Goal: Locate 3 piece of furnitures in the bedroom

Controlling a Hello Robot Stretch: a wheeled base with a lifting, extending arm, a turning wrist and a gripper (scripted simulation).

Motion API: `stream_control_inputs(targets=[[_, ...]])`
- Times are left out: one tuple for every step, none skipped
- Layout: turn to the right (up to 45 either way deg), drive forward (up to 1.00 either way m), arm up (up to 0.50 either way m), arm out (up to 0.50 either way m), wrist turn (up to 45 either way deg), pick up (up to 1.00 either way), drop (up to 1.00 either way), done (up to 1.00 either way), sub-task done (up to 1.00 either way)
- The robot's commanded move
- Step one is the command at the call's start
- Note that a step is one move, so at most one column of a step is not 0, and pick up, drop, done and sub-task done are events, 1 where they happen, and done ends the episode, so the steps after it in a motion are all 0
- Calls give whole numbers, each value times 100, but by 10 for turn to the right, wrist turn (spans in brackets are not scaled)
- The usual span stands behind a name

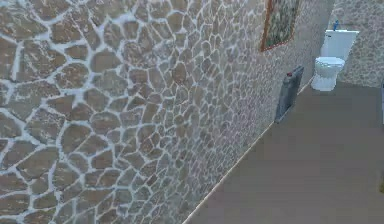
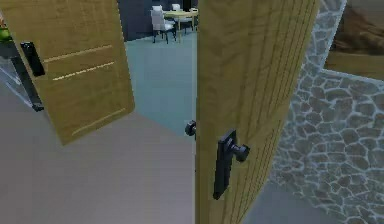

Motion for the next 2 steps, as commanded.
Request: stream_control_inputs(targets=[[450,0,0,0,0,0,0,0,0],[90,0,0,0,0,0,0,0,0]])
